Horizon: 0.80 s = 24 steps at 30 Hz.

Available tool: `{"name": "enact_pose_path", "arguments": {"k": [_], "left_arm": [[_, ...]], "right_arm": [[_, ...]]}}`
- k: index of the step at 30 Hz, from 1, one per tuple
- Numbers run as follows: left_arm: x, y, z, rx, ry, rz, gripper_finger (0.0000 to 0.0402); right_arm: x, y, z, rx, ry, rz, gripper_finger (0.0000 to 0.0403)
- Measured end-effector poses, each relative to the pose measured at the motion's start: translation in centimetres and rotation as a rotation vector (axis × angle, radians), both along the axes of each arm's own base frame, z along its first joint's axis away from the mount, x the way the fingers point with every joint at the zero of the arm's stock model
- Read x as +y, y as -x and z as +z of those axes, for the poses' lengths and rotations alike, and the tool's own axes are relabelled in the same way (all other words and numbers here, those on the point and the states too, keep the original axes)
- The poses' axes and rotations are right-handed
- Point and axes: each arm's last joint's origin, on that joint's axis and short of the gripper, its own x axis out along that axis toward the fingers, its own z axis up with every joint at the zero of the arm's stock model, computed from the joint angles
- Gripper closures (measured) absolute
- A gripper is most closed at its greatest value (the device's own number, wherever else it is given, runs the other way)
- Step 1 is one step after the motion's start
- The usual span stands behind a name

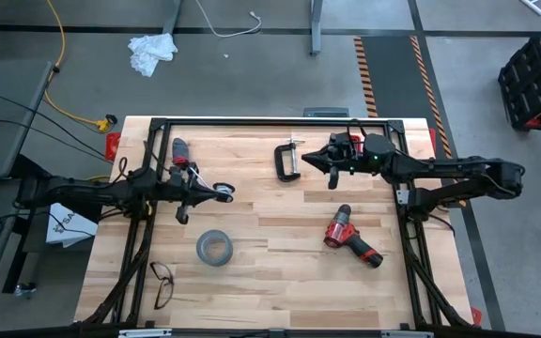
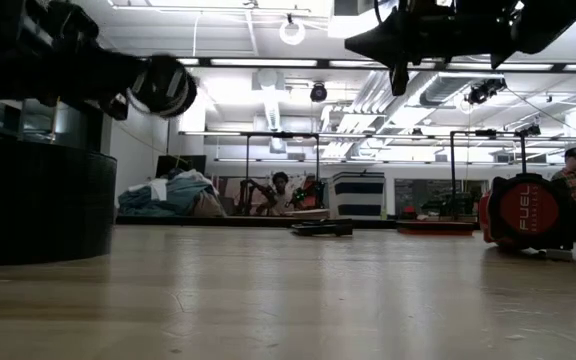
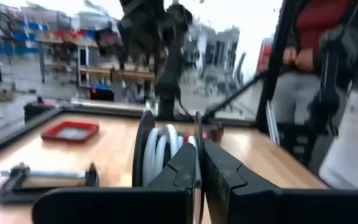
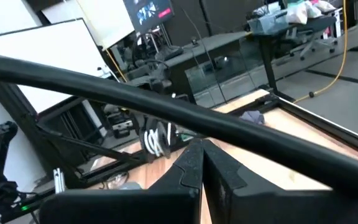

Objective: Coil cords
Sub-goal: Coil the white wire onto the black spool

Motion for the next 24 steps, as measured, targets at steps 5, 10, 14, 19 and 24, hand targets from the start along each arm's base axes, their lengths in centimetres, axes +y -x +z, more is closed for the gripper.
{"name": "enact_pose_path", "arguments": {"k": [5,10,14,19,24], "left_arm": [[-0.2,0.2,-2.9,0.297,0.051,-0.038,0.0397],[-0.7,0.6,-4.4,0.462,0.119,-0.048,0.0397],[-1.0,0.7,-4.6,0.494,0.118,-0.015,0.0398],[-1.4,1.0,-5.2,0.556,0.117,-0.002,0.0398],[-1.5,0.9,-5.0,0.531,0.114,-0.002,0.0398]], "right_arm": [[-0.5,0.2,-0.3,0.029,-0.008,-0.007,0.0403],[-1.0,0.3,-0.3,0.033,-0.011,-0.009,0.0403],[-1.3,0.4,-0.4,0.04,-0.014,-0.008,0.0403],[-1.5,0.5,-0.4,0.04,-0.014,0.0,0.0403],[-1.4,0.5,-1.0,0.093,-0.028,0.053,0.0403]]}}
